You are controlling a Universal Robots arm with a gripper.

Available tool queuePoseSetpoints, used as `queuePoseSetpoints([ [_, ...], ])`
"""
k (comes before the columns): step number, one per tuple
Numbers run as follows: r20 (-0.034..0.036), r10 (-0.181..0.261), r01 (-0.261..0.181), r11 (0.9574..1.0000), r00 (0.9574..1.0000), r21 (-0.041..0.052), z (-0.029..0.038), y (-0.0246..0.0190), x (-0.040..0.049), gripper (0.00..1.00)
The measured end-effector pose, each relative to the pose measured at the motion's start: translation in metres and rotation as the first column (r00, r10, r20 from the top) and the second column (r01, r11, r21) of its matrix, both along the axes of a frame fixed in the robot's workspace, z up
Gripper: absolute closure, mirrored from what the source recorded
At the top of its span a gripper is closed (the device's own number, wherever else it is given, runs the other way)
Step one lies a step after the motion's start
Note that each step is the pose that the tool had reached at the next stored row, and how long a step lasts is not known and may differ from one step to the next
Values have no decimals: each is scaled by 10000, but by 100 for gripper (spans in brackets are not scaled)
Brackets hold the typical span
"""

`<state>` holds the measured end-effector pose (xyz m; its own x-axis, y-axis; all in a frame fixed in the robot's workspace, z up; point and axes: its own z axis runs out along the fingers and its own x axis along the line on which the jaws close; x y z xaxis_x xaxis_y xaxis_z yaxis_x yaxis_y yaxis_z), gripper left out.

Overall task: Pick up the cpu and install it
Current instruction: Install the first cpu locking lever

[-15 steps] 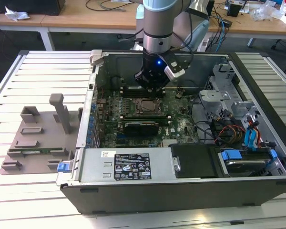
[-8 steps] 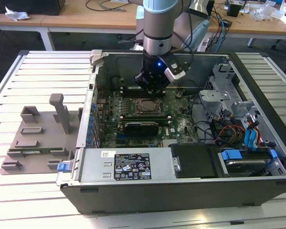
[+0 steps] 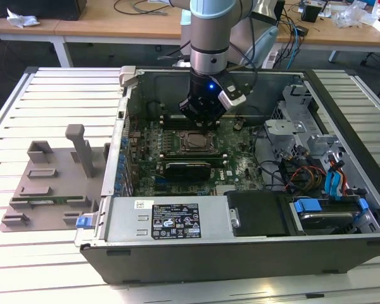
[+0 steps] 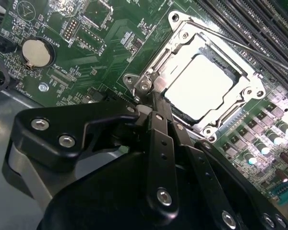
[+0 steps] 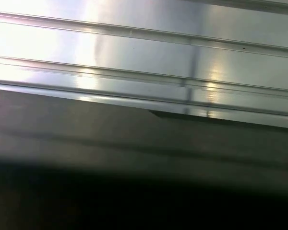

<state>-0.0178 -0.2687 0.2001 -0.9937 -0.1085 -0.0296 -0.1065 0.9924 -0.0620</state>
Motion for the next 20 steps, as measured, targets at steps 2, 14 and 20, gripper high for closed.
queuePoseSetpoints([
  [2, 2, 0, 0, 10000, 10000, 54, -3, 3, 0, 89],
  [14, 5, -1, 1, 9995, 10000, 329, 143, -203, 1, 89],
  [20, 4, -1, 1, 9994, 10000, 343, 285, -304, 1, 89],
])
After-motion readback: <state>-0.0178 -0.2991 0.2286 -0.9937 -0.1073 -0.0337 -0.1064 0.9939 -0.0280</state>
